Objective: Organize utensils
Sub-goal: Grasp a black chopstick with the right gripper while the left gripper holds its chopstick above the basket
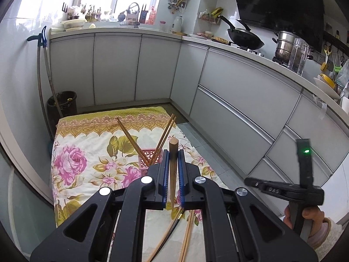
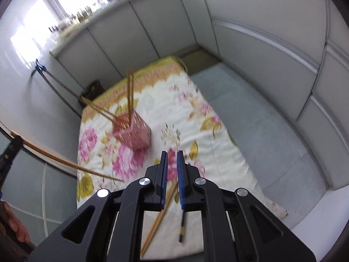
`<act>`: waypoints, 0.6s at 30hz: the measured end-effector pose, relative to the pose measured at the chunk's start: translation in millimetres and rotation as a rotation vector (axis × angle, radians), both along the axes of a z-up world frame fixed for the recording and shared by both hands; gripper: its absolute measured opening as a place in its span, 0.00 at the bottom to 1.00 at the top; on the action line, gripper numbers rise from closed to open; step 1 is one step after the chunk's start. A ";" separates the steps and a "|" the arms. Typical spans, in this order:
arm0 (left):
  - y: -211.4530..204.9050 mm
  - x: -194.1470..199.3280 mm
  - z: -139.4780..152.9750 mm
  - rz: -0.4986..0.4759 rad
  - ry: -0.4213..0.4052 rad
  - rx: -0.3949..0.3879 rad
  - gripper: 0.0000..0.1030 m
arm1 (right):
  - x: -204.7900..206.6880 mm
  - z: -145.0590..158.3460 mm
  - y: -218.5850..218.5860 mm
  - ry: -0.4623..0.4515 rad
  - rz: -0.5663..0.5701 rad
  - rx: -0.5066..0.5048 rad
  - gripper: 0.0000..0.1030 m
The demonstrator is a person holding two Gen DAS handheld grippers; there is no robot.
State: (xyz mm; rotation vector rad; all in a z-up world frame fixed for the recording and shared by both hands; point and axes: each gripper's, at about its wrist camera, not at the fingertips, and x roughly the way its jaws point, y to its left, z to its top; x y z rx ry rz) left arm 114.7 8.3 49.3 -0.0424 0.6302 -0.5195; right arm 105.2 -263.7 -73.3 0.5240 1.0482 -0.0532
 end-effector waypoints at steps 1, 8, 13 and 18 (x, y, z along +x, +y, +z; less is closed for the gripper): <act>-0.5 1.1 -2.3 -0.004 0.005 0.001 0.07 | 6.8 -20.0 -0.4 0.073 0.015 0.022 0.18; -2.1 6.7 -12.0 -0.022 0.023 0.001 0.07 | 55.4 -102.7 21.6 0.250 -0.022 0.019 0.36; 2.4 14.1 -19.4 -0.028 0.038 0.005 0.07 | 92.1 -130.6 37.4 0.301 -0.046 -0.060 0.31; 7.4 20.0 -24.1 -0.026 0.046 0.009 0.07 | 109.0 -143.1 58.3 0.340 -0.052 -0.223 0.14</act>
